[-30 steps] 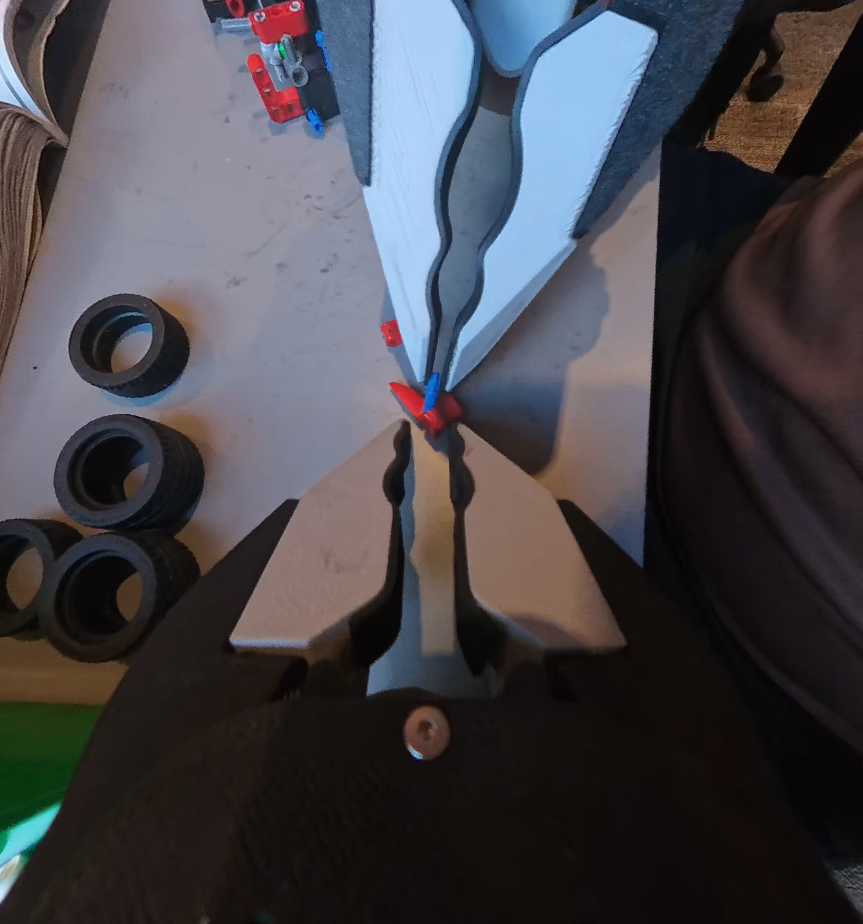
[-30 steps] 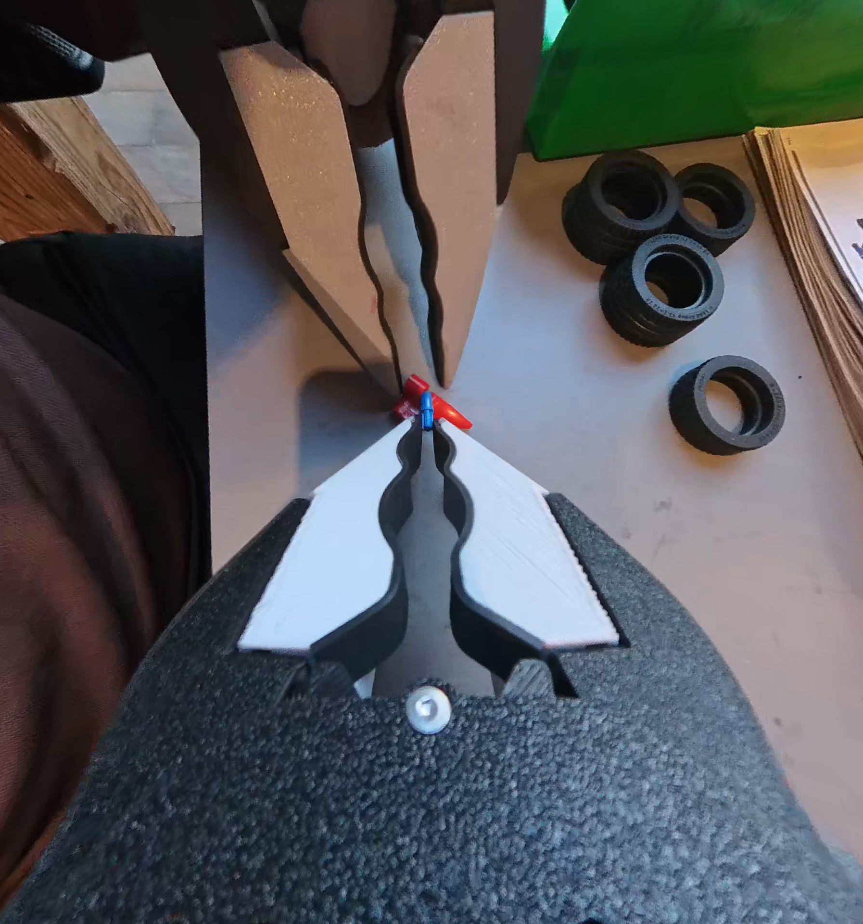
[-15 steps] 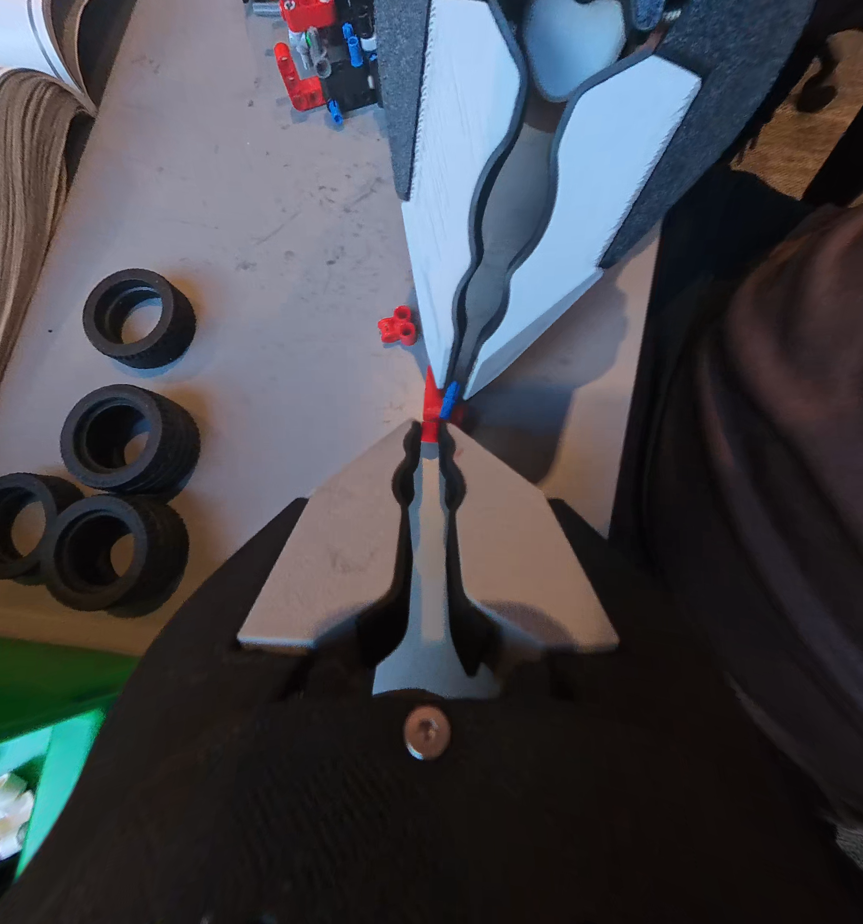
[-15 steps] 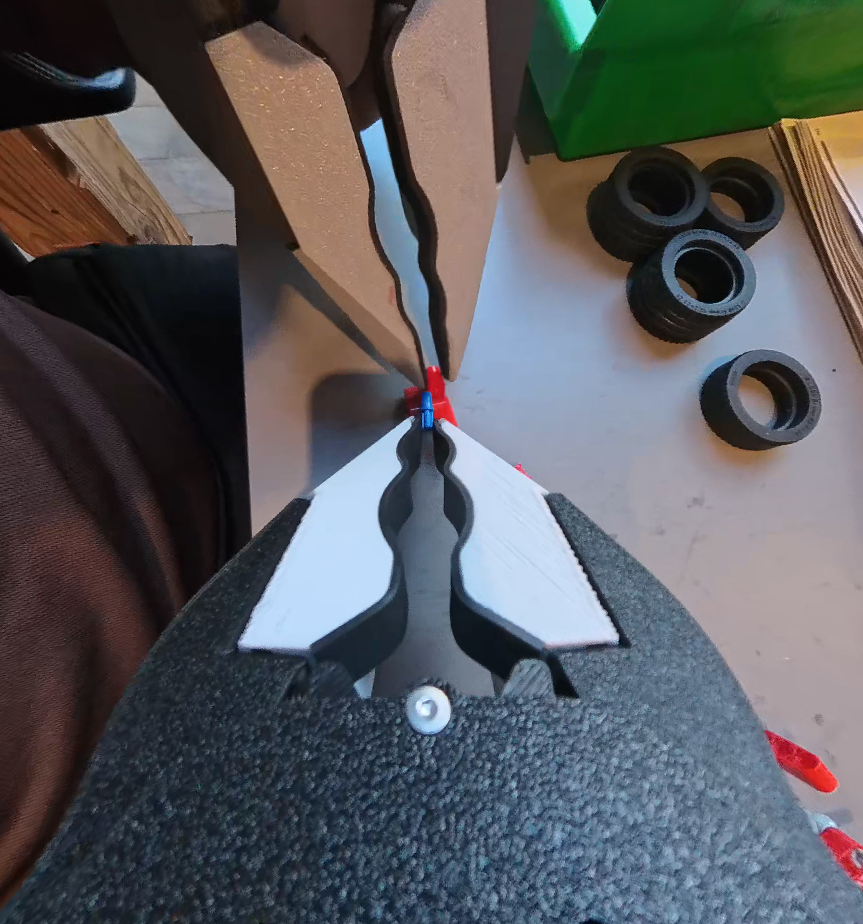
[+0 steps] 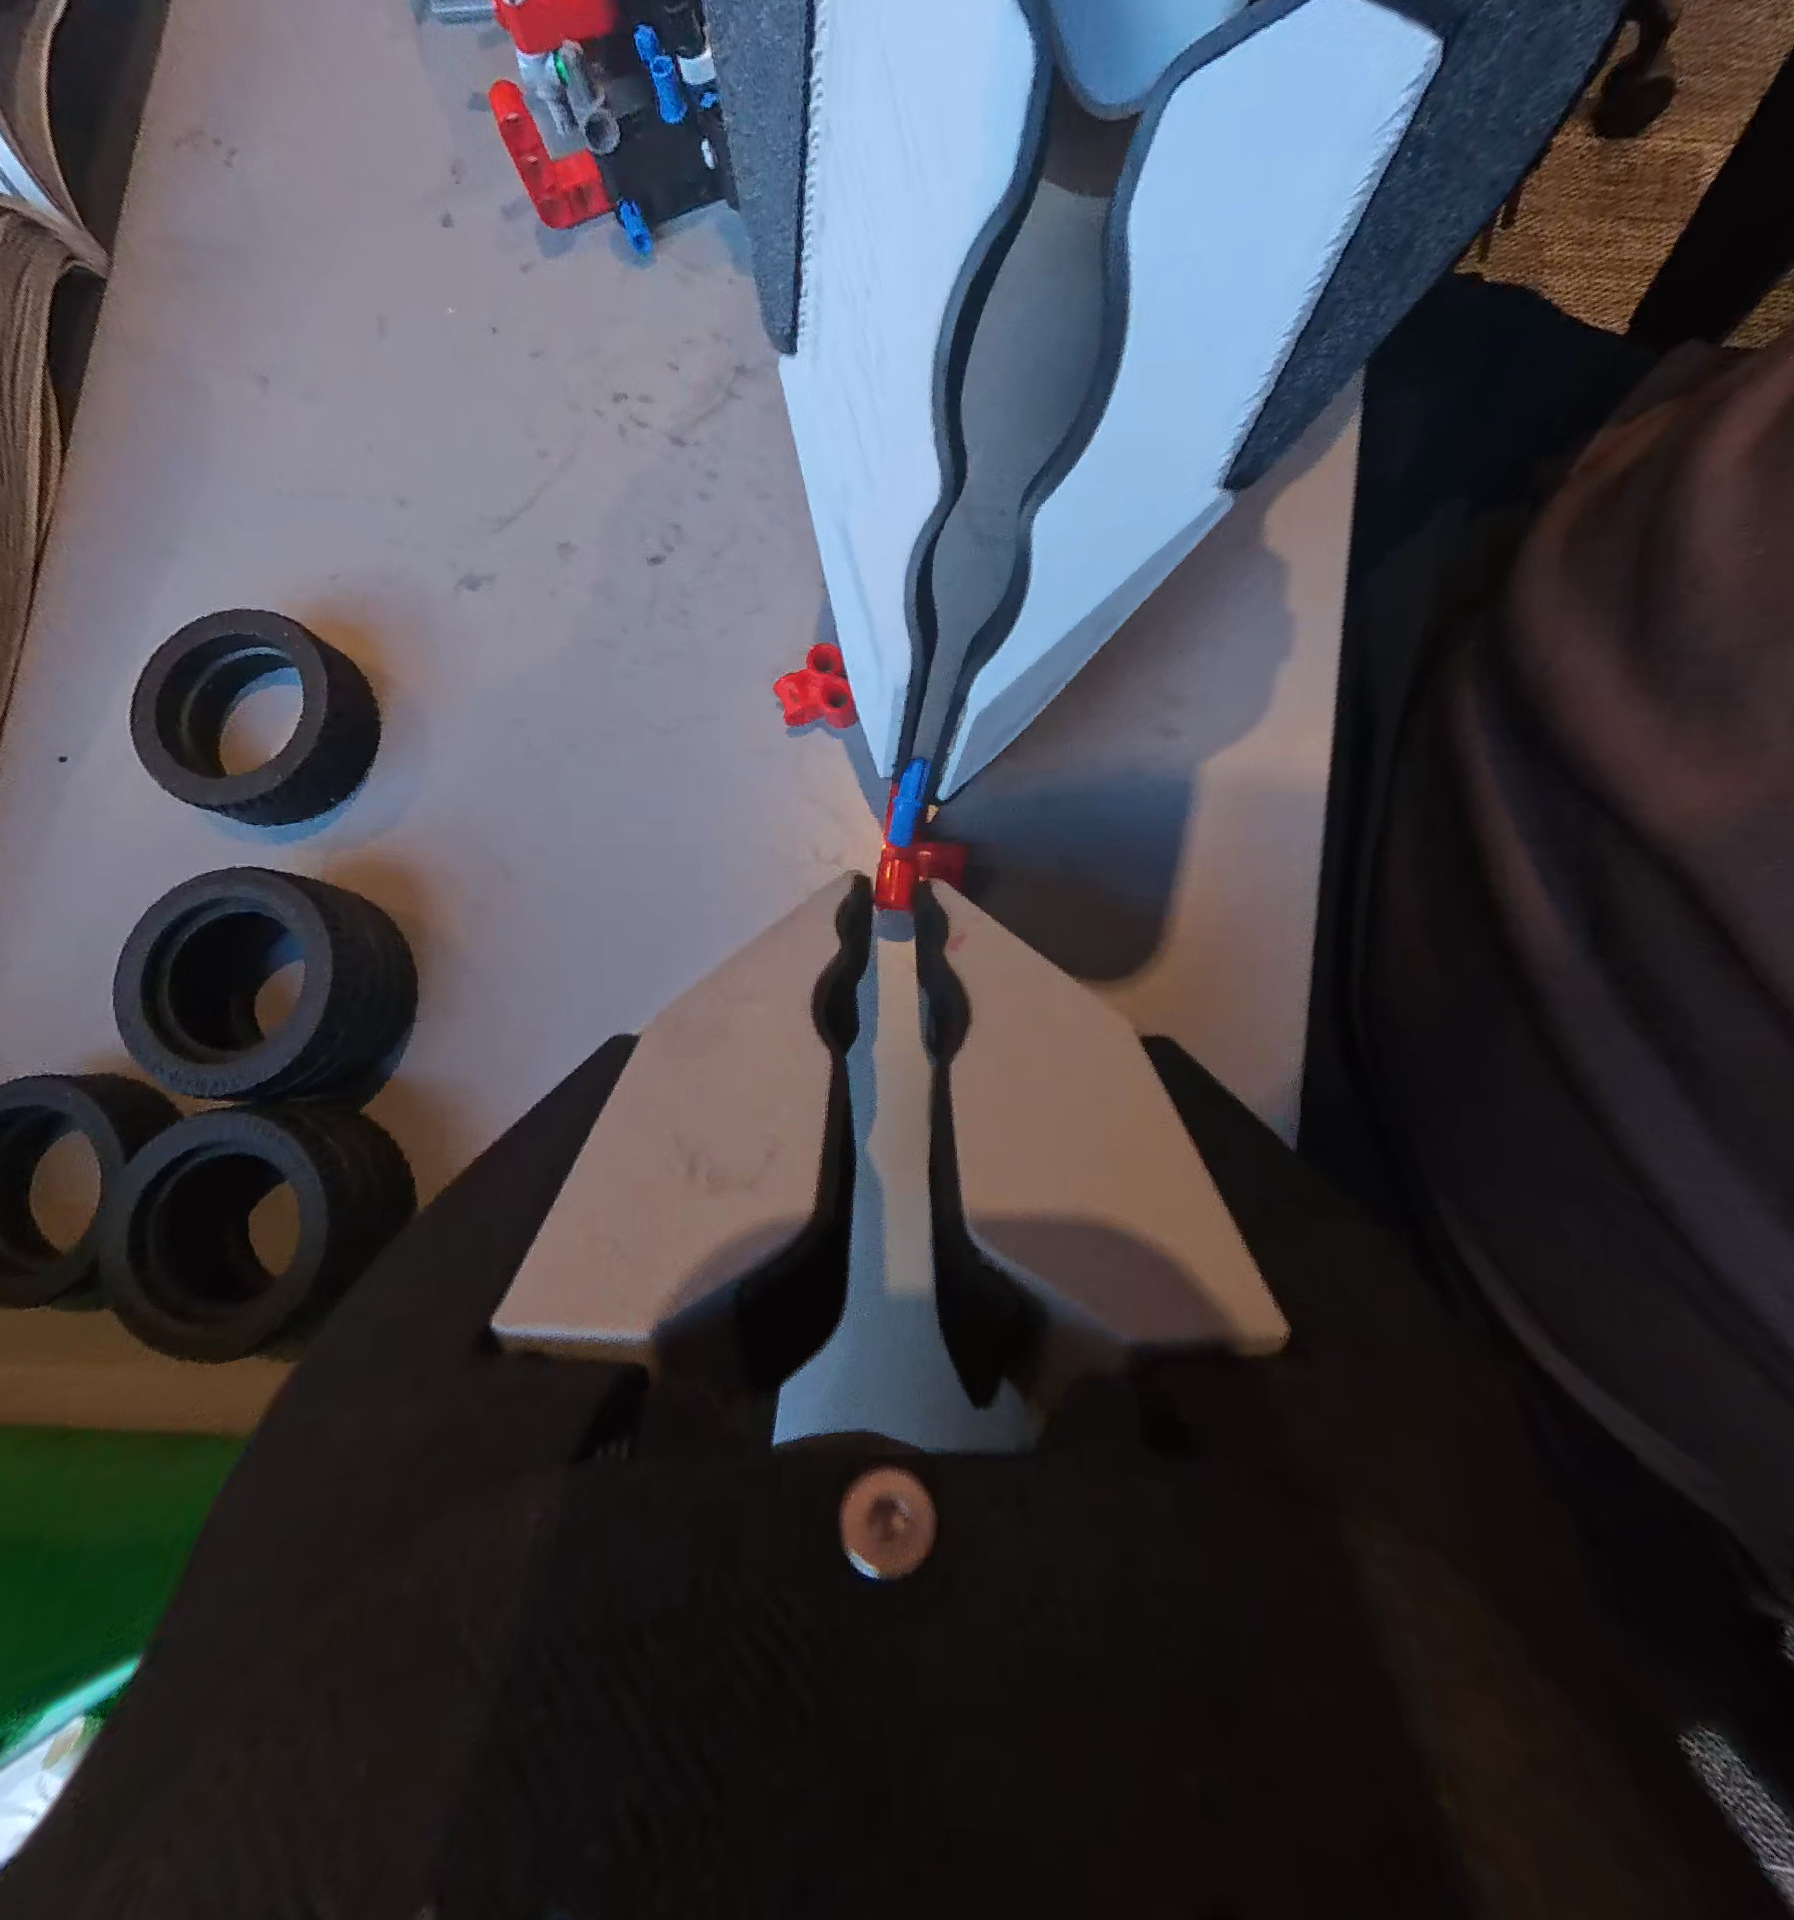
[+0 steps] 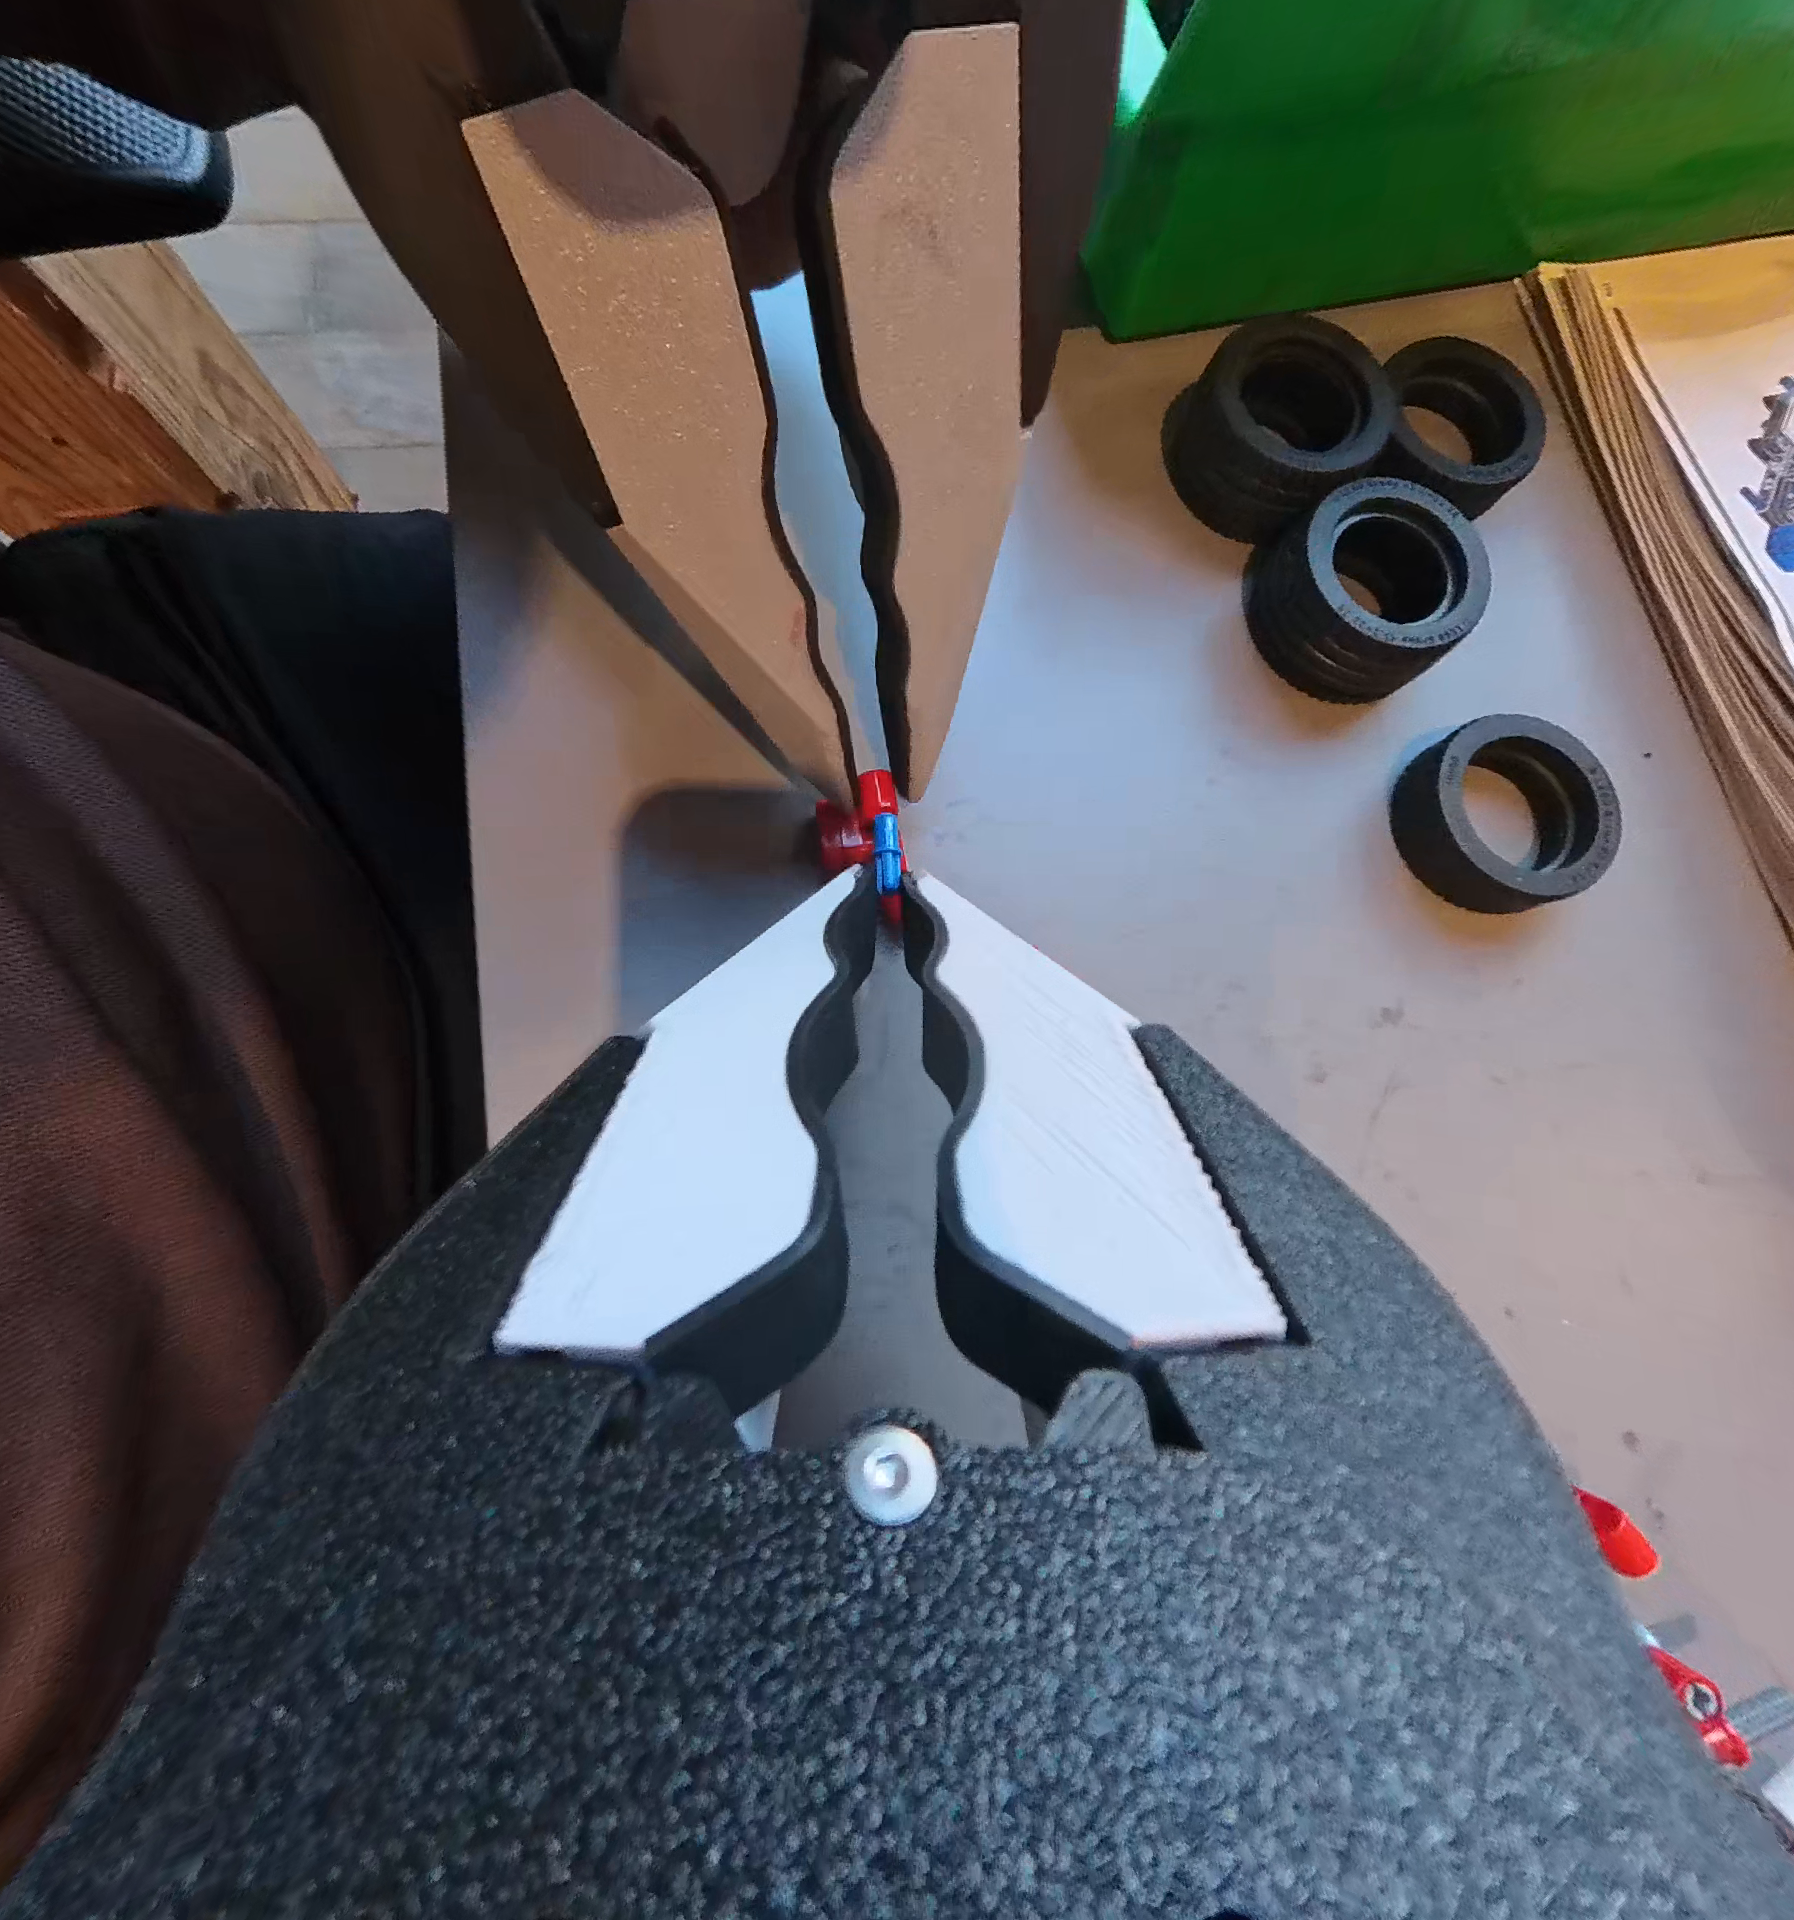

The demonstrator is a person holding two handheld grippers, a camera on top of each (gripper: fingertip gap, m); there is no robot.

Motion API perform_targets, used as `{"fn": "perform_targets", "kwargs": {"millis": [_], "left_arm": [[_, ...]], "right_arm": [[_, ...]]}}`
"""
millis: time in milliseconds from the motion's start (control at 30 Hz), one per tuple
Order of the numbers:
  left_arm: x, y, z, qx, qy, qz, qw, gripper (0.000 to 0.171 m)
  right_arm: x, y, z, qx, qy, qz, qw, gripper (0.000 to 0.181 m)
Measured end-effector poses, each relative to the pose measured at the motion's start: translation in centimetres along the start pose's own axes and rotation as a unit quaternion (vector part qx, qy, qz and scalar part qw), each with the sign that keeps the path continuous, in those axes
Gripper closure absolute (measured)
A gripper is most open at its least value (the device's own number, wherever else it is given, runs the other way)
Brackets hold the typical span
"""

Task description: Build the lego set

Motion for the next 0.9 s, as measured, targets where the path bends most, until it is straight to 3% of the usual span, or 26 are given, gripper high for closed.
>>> {"fn": "perform_targets", "kwargs": {"millis": [533,900], "left_arm": [[0.11,0.06,-0.14,-0.026,-0.018,-0.014,0.999,0.167],[0.15,0.18,-0.15,-0.015,-0.022,-0.039,0.999,0.168]], "right_arm": [[-0.26,-0.06,-0.54,0.017,0.011,0.024,0.999,0.177],[-0.23,-0.37,-0.76,0.080,0.055,0.004,0.995,0.179]]}}
Point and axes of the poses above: each gripper's, where its closed fingertips meet, z back along the fingers, x out of its top, y = z × x across the jaws, the point moved 1 cm from there along z, back along the fingers, and after that the axes turned 6 degrees about -x, right-handed, at the moved point
